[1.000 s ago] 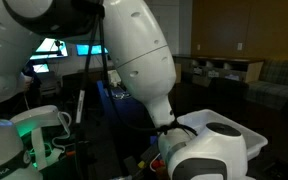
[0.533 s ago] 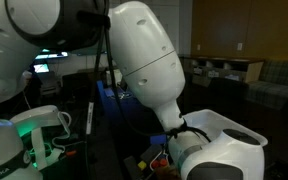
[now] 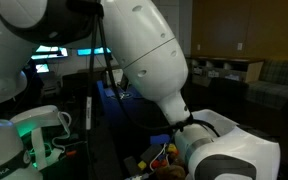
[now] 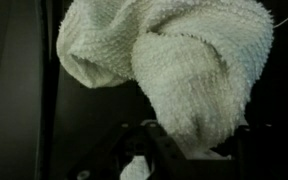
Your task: Pick up the towel, push the objects on the table to the left then place the towel inside the storage bin
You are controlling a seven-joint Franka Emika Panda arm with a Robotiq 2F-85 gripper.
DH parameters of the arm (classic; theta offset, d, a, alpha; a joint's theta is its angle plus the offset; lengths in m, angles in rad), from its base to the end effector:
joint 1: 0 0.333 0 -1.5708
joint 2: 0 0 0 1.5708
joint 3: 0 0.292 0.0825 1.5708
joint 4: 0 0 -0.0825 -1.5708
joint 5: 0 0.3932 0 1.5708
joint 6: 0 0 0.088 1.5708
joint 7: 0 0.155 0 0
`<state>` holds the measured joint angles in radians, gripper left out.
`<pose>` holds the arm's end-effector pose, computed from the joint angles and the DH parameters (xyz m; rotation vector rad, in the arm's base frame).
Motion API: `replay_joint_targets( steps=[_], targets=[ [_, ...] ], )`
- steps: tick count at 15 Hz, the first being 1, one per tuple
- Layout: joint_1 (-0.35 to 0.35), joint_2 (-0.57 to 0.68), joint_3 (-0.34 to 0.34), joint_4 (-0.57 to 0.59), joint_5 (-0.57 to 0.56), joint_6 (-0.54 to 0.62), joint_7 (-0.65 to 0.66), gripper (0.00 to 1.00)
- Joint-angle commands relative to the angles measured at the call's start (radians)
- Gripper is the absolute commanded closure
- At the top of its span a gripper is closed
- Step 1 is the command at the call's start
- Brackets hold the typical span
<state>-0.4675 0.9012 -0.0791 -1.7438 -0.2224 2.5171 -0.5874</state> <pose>0.5162 -0.3233 -0.0197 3.0164 0.3883 -0.3151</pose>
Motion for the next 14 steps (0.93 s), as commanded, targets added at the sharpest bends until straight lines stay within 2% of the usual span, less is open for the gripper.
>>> replay_joint_targets(
  steps=[1,4,11,14],
  targets=[
    [-0.003,-0.071,-0.035,-0.062,0.0,-0.004,-0.011,0.85],
    [0.003,-0.102,-0.088,-0.097,-0.015,0.005,0.015,0.91],
    [0.029,-0.212,-0.223,-0.248,-0.093,0.049,0.088,0.88],
    [0.037,-0.274,-0.25,-0.323,-0.147,0.014,0.08,0.88]
  ],
)
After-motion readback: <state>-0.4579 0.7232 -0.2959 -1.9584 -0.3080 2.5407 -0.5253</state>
